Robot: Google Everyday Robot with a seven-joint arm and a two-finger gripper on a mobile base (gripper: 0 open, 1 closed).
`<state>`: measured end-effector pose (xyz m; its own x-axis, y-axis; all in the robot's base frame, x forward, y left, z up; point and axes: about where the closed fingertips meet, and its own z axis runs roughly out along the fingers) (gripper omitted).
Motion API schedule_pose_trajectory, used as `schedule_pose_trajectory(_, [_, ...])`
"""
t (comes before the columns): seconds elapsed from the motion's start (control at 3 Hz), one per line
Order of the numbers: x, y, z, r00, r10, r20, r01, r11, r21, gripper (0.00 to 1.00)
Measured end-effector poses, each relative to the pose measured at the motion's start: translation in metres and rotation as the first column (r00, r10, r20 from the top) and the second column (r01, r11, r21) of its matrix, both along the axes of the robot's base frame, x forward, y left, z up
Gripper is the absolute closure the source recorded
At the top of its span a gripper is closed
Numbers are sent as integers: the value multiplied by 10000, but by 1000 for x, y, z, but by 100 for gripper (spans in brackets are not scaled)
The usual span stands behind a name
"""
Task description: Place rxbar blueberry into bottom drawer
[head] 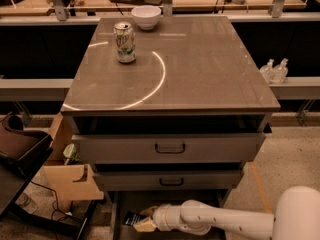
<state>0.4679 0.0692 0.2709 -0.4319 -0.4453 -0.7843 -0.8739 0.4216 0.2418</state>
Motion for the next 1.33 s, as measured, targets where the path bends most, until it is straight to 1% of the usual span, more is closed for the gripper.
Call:
schedule_pose_trajectory(0.33, [-4,0,-40,9996,270,93,-273,9990,356,100])
schedule_pose_trajectory(0.67, [1,0,-73,9990,431,104,-435,9982,410,100])
schedule_pose_trajectory(1.0, [9,5,-94,9987,502,-8,-502,9987,40,100])
schedule_pose_trajectory(1.33, [10,9,-97,9985,548,-28,-548,9985,-13,86])
